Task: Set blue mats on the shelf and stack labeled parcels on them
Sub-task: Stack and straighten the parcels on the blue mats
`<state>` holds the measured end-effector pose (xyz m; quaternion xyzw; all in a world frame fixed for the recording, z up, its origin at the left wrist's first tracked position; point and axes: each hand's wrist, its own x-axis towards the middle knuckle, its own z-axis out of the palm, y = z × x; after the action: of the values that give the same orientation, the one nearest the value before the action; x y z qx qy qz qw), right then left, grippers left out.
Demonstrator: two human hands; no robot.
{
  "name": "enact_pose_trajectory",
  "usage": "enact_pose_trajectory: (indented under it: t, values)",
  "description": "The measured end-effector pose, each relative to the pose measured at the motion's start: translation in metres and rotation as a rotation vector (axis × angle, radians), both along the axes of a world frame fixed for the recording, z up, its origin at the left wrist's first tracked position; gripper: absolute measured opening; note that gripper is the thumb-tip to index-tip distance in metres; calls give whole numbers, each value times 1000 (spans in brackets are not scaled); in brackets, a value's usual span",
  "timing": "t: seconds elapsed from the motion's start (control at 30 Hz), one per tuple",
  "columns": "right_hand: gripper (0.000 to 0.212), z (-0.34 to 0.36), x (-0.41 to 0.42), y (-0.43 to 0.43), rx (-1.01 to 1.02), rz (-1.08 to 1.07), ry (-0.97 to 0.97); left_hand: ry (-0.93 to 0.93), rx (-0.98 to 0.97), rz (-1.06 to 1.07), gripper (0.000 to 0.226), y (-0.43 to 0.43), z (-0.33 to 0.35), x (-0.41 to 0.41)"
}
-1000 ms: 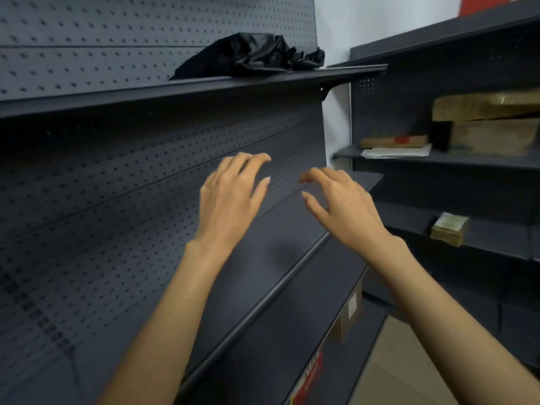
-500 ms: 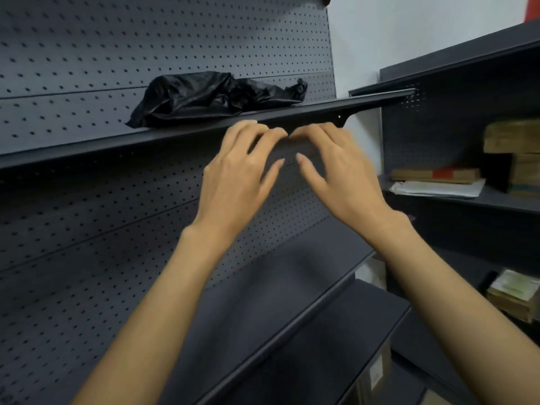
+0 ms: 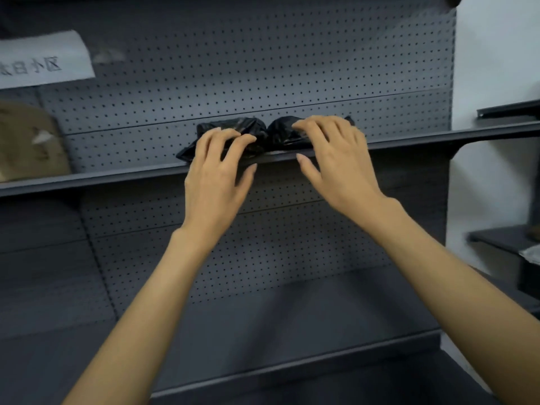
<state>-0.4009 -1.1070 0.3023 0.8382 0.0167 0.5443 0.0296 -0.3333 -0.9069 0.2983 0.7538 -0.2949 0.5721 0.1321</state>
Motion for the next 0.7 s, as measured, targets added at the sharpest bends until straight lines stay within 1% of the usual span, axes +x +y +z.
enact_pose_trajectory:
  t: [0.1,0.2,0.27,0.33,0.47,0.53,0.63,0.67,0.7]
  values:
    - [38,8,21,-2,13,18,6,8,-6,37,41,5,6,2]
    - [24,13,37,-3,0,75,-38,-49,-32,56,43,6,11,6]
    - [13,15,42,-3,-7,99,-73,-55,-19,69,46,3,18,7]
    - [2,19,47,-6,-6,128,-104,-15,27,109,52,-5,27,10]
    - [5,27,42,-15,-9,295,-60,179,68,232,65,-23,38,20]
    - [6,26,31,-19,0,390,-78,199,36,220,60,-29,37,22]
    - [4,28,13,-23,-19,444,-107,110,-36,186,42,-31,34,23]
    - [7,31,10,-23,-25,443,-98,83,-63,179,37,-32,35,23]
    - [15,37,7,-23,-17,441,-85,62,-87,176,32,-33,36,22]
